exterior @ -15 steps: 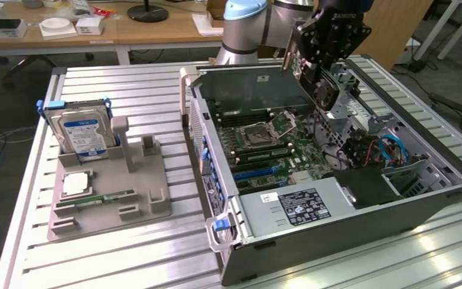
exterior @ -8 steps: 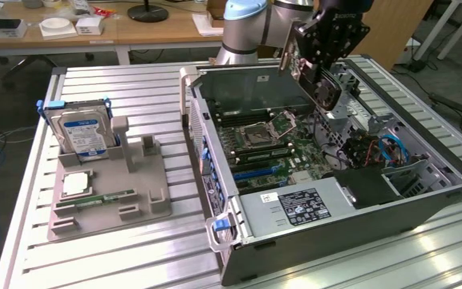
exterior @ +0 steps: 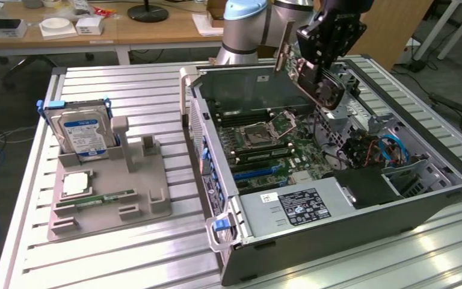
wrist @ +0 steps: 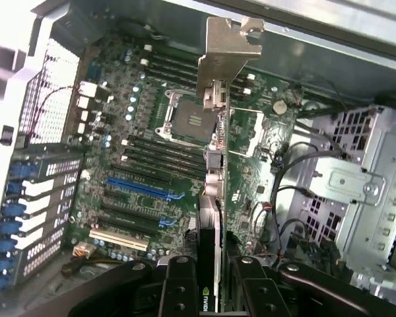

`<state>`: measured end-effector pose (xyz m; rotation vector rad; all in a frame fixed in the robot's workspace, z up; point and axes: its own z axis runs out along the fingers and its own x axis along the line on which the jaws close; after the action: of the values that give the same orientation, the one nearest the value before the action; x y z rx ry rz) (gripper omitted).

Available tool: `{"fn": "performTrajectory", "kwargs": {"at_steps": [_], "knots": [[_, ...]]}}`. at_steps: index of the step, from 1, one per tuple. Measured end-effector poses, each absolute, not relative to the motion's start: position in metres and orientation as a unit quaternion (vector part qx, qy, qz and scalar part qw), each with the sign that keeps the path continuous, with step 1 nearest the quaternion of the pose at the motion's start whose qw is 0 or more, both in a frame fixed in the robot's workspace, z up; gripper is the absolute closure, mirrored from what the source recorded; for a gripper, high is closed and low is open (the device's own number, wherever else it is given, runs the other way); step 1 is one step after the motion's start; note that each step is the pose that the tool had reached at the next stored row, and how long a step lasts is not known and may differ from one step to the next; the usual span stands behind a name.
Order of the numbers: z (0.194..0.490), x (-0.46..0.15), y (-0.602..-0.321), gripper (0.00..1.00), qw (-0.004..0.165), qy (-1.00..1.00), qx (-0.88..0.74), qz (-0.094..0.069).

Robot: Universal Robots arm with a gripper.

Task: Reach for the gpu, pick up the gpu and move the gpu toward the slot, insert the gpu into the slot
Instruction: 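Insert the gpu into the slot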

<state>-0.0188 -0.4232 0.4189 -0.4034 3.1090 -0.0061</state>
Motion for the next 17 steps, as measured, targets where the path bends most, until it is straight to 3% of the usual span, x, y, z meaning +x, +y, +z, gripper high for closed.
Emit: {"fn": "performTrajectory", "kwargs": {"at_steps": [17], "knots": [[0.4185,-0.0188,-0.4233,0.74,0.003,0.972,-0.234,-0.002]]}}
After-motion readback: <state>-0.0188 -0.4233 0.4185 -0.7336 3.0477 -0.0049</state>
